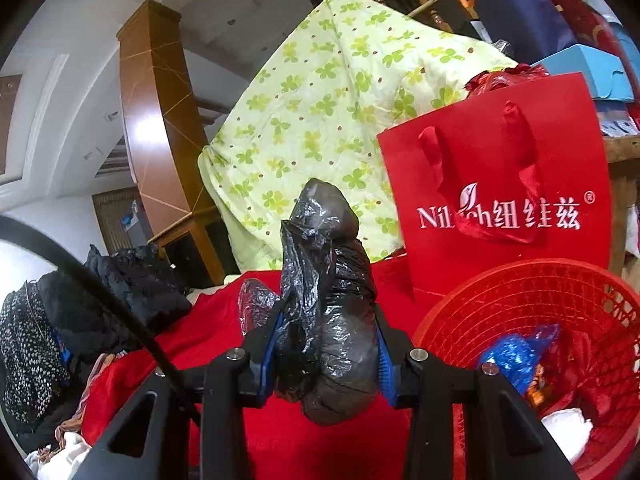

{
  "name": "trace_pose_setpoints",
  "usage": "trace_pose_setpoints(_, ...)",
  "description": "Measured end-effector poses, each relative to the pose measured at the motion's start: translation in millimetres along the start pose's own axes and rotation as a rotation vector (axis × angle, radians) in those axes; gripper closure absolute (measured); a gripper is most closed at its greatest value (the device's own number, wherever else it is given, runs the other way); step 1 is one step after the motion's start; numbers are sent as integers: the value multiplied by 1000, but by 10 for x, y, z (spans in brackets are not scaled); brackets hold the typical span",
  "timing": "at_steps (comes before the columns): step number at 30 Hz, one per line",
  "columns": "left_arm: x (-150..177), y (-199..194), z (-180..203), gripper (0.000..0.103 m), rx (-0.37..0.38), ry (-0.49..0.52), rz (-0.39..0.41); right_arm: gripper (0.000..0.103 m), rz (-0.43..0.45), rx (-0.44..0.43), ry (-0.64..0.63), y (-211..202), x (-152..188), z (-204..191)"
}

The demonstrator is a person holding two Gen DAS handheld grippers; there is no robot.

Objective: Collect trash
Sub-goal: 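Grasp the orange medicine box with the left tool while the right tool carries the black bag, then carry the box and black bag over the red basket and open both tools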

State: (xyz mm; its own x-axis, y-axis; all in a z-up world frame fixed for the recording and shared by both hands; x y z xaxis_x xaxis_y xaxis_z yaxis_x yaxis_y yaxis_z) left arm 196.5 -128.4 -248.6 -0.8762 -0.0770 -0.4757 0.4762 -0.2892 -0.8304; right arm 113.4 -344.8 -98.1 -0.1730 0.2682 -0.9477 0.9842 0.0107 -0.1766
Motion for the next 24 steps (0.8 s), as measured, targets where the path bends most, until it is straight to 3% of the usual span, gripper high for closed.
trace_pose_setpoints(8,-221,-685,784,53,97,213,180,61,74,45,59,-260,-156,329)
trace_pose_setpoints(15,-449,-1412,1740,53,267,382,342,61,152,118,156,-595,-279,806)
trace_pose_setpoints(21,-383,-1595,2459,53,357,492,369,61,188,176,240,-846,-282,1230)
trace_pose_setpoints(24,-298,-1465,2729,51,388,530,328,61,161,189,291,-847,-234,1424)
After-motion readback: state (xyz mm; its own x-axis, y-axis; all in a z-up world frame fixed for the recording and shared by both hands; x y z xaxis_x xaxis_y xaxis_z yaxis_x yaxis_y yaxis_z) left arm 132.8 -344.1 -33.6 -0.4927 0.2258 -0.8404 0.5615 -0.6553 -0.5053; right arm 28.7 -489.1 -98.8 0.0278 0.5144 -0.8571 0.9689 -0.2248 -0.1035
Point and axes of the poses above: each gripper's, at about its wrist camera, not at the fingertips, and y roughly the way its jaws point, z to its right, x to its underside, the point moved 7 cm from there along y, roughly the way its jaws point, and after that the axes turned 9 degrees about -y, right-handed, at the moved point
